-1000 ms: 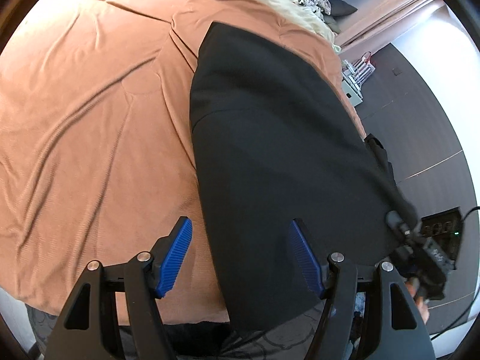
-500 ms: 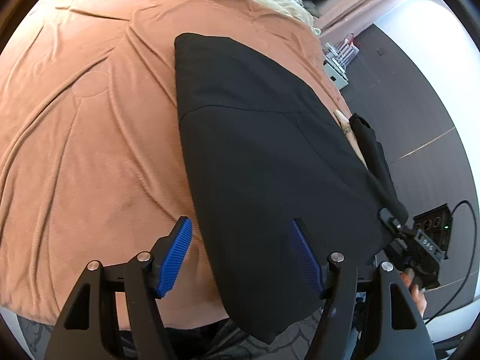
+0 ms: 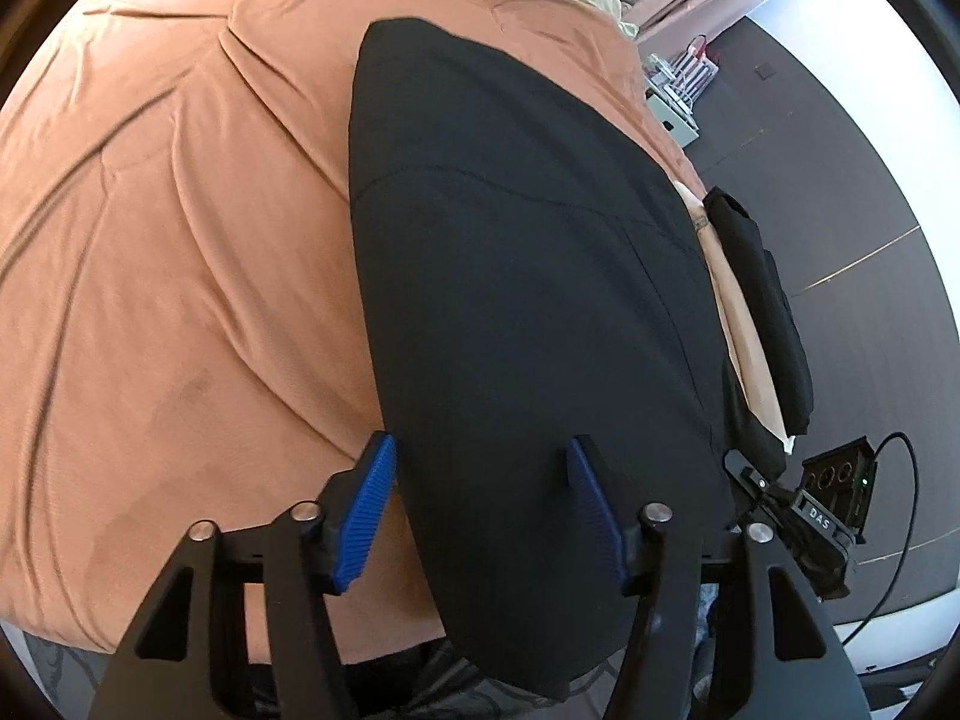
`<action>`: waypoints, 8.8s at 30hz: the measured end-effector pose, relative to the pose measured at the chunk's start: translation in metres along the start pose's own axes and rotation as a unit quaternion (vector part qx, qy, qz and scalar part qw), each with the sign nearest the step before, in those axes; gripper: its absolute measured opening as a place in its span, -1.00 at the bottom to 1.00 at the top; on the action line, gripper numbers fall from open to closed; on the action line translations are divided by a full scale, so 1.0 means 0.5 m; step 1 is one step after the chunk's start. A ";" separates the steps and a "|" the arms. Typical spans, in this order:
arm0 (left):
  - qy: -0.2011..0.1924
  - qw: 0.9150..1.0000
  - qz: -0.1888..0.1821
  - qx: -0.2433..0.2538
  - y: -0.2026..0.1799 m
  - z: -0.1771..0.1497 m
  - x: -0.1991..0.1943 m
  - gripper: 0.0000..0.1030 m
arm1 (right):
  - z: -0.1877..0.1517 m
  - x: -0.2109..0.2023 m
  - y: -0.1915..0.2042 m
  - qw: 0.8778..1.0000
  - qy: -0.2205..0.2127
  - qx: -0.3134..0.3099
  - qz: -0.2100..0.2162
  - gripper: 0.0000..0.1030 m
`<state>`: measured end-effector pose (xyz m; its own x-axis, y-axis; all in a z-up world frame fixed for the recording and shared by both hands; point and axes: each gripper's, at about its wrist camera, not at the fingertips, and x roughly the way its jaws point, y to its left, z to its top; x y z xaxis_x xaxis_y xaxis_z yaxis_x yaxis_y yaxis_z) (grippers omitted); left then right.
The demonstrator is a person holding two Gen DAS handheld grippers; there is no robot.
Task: Fold large clothes
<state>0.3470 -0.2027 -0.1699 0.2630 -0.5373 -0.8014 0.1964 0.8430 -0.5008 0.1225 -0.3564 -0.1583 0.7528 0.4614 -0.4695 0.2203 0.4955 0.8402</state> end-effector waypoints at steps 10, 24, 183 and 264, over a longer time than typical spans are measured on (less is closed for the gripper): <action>0.014 1.000 0.010 0.020 -0.025 -0.009 0.014 -0.07 | -0.009 -0.010 -0.007 0.999 0.019 -0.010 -0.047 -0.39; -0.019 0.999 0.016 -0.025 0.038 0.096 0.016 0.06 | 0.162 -0.004 0.038 0.992 0.057 -0.098 -0.050 0.67; -0.270 0.880 0.301 -0.248 1.040 -0.075 -0.895 0.50 | -0.476 1.215 0.733 0.883 0.382 -0.254 0.103 0.05; -0.352 0.817 0.152 -0.430 1.013 -0.307 -0.771 0.11 | -0.525 1.153 0.794 0.851 0.412 -0.321 0.053 -0.25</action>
<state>0.2002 0.4353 -0.1648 0.7138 0.0737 -0.6965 -0.6362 0.4839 -0.6008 0.4812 0.2995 -0.1667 -0.0025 0.7566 -0.6538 -0.4044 0.5972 0.6927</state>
